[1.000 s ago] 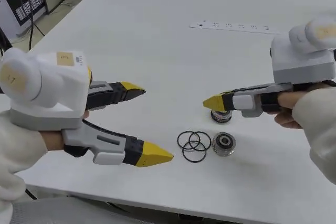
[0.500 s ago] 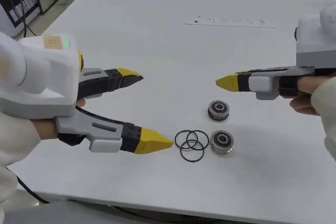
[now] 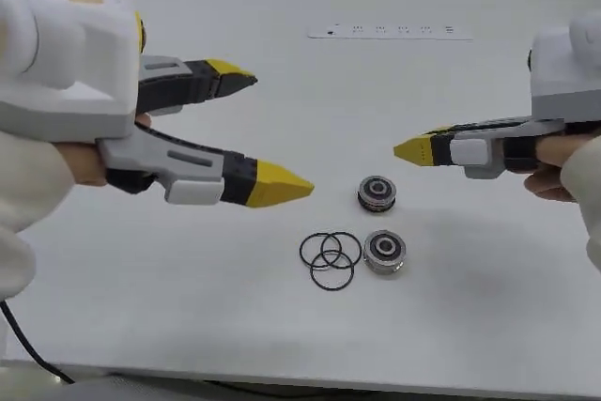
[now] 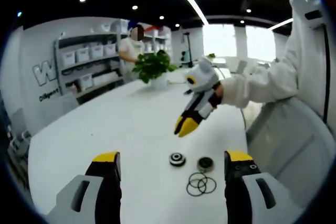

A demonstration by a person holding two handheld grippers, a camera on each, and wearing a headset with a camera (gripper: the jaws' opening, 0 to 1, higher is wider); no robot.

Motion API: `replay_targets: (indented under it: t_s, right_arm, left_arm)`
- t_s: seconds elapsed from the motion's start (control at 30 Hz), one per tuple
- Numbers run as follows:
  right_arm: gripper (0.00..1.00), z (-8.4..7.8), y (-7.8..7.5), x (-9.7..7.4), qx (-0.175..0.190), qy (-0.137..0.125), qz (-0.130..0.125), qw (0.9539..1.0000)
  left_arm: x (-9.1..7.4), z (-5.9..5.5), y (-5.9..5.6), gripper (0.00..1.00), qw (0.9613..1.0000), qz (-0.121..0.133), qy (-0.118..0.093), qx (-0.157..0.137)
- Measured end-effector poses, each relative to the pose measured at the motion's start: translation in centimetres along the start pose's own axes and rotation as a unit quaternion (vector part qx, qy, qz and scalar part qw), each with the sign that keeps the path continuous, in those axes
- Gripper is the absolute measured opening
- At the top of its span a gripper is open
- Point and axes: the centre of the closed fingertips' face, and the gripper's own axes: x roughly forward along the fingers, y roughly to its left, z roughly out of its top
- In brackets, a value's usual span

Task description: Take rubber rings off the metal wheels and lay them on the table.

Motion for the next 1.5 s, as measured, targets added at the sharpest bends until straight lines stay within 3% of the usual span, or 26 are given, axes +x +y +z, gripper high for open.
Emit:
replay_targets:
  t_s: [0.33, 0.47, 0.5, 0.63, 0.73, 0.87, 1.07, 1.3, 1.5]
  right_arm:
    - [0.12, -2.2, -1.5, 0.0, 0.011, 0.031, -0.008, 0.9994]
    - [0.13, -2.7, -1.6, 0.1, 0.011, 0.038, -0.009, 0.9992]
    - [0.14, -2.9, -1.6, 0.2, 0.01, 0.04, -0.01, 0.9991]
    - [0.15, -3.6, -1.7, 0.5, 0.015, 0.047, -0.009, 0.9987]
    - [0.16, -4.2, -1.7, 0.6, 0.011, 0.06, -0.011, 0.9981]
    - [0.18, -4.6, -1.6, 0.9, 0.005, 0.066, -0.011, 0.9977]
    - [0.2, -5.2, -1.3, 1.4, -0.005, 0.073, -0.006, 0.9973]
    - [0.22, -5.5, -1.1, 1.8, -0.016, 0.075, -0.001, 0.997]
    - [0.22, -5.7, -1.1, 2.0, -0.022, 0.076, 0.001, 0.9969]
  left_arm:
    - [2.3, 2.0, 0.6, 0.81, 0.9994, -0.024, -0.015, 0.02]
    - [3.5, 2.3, 0.8, 0.78, 0.999, -0.032, -0.013, 0.03]
    - [3.9, 2.3, 1.4, 0.77, 0.9988, -0.033, -0.012, 0.033]
    - [5.2, 2.4, 1.2, 0.74, 0.9982, -0.045, -0.018, 0.035]
    - [6.6, 1.8, 1.8, 0.69, 0.9981, -0.037, -0.012, 0.047]
    - [8.0, 0.7, 1.7, 0.67, 0.9979, -0.036, -0.008, 0.052]
    - [9.6, -1.1, 1.3, 0.6, 0.9983, -0.042, 0.0, 0.041]
    - [11.1, -2.2, 0.9, 0.52, 0.9983, -0.046, 0.007, 0.035]
    - [12.2, -3.9, 0.2, 0.48, 0.9977, -0.054, 0.026, 0.034]
